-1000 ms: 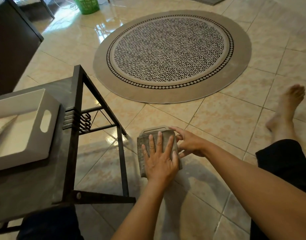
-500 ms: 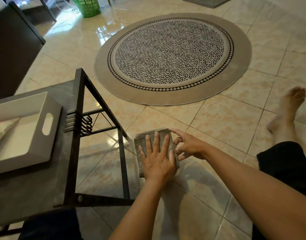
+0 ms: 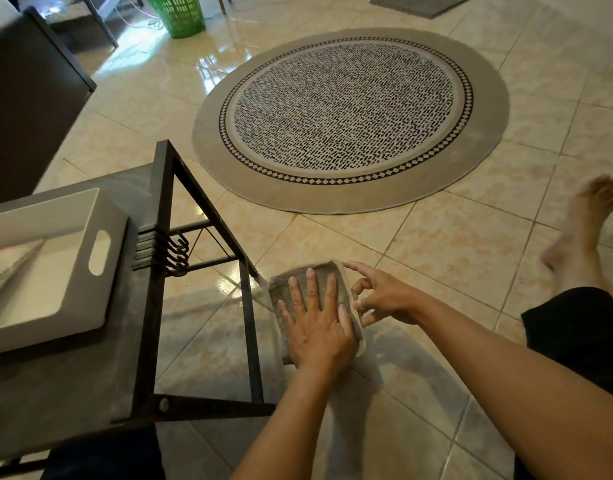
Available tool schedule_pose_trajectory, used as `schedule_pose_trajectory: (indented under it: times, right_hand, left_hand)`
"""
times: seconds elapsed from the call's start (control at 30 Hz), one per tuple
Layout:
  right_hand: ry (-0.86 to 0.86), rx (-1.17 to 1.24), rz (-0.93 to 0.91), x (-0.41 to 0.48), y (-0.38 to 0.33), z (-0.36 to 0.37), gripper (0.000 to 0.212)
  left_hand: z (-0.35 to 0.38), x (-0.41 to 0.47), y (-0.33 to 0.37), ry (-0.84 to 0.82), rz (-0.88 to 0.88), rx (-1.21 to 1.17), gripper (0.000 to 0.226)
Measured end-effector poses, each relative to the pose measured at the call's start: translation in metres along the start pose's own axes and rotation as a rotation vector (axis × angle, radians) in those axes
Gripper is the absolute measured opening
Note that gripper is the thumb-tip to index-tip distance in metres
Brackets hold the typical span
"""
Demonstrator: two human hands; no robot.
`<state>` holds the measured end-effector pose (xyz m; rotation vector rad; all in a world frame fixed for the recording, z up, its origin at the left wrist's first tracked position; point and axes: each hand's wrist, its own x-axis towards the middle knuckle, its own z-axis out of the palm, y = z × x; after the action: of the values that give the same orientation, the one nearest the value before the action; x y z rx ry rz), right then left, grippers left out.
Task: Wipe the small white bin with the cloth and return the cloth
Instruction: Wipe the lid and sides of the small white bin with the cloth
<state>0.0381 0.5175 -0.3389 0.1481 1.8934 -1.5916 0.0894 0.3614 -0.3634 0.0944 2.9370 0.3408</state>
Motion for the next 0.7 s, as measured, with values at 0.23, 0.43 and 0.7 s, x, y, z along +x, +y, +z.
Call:
schedule_pose_trajectory:
  times: [0.23, 0.43, 0.7]
  right_hand:
    - [-0.010, 0.037, -0.017, -0.002, 0.002, -0.001, 0.088]
    - [0.016, 0.009, -0.011, 0.003, 0.002, 0.001, 0.087]
    - [0.013, 0.003, -0.007, 0.003, 0.002, 0.002, 0.088]
  left_hand:
    - [-0.002, 0.015, 0.020, -0.016, 0.092, 0.042, 0.059]
    - [-0.005, 0.020, -0.018, 0.010, -0.016, 0.000, 0.063]
    - [-0.011, 0.024, 0.002, -0.019, 0.052, 0.021, 0.071]
